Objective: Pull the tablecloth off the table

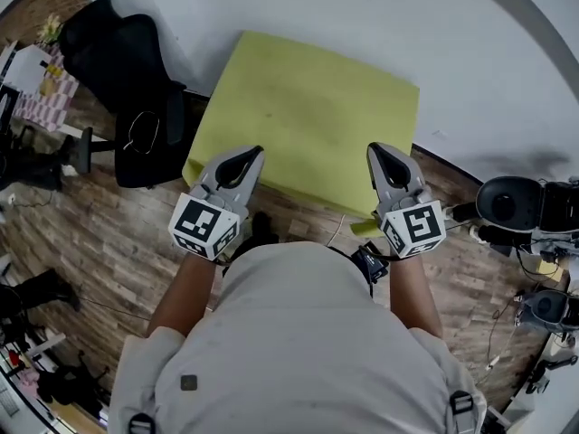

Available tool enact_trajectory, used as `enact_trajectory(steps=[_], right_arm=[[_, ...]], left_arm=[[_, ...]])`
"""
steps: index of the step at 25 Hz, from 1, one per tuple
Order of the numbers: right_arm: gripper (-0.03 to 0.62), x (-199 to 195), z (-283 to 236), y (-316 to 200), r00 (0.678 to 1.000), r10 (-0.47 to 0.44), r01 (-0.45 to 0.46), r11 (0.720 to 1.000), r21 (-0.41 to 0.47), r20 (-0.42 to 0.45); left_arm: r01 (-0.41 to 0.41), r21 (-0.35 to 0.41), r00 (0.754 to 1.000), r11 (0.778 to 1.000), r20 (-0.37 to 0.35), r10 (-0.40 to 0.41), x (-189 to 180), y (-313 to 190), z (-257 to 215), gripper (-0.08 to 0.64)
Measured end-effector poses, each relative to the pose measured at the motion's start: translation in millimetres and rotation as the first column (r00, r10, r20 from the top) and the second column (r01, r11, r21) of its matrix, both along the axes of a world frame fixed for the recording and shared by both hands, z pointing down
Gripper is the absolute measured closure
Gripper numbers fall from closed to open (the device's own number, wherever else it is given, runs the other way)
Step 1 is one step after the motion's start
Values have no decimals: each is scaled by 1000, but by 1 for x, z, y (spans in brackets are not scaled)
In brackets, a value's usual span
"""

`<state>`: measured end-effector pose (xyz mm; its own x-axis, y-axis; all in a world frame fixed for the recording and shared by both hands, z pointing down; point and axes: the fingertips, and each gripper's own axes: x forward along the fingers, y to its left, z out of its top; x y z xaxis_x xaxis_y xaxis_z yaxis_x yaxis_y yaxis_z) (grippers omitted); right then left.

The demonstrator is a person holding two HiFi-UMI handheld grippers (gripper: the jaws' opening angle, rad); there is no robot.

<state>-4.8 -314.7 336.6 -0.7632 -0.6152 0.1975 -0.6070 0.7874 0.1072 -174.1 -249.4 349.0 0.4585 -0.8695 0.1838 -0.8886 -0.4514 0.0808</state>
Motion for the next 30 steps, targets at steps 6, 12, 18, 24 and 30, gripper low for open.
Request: enact_trajectory(steps=[6, 12, 18, 24, 30], right_arm=[[581, -47, 10, -16, 993, 115, -115, 993, -23, -16], [581, -56, 32, -26, 981, 188, -192, 979, -71, -56], [581, -36, 76, -40, 970, 223, -237, 956, -172, -98], [565, -14, 152, -58, 970, 182, -228, 915, -333, -162], [489, 15, 234, -78, 961, 165, -255, 842, -476, -223]], left_arm=[[-104, -38, 994, 994, -21, 104, -58, -31, 12, 557], [-169, -65, 986, 983, -24, 168, -79, -60, 30, 557], [-196, -148, 980, 969, -3, 198, -71, -88, 67, 555], [-196, -240, 976, 951, 41, 212, -60, -110, 105, 526], [-206, -403, 963, 892, 77, 258, -48, -132, 180, 433]])
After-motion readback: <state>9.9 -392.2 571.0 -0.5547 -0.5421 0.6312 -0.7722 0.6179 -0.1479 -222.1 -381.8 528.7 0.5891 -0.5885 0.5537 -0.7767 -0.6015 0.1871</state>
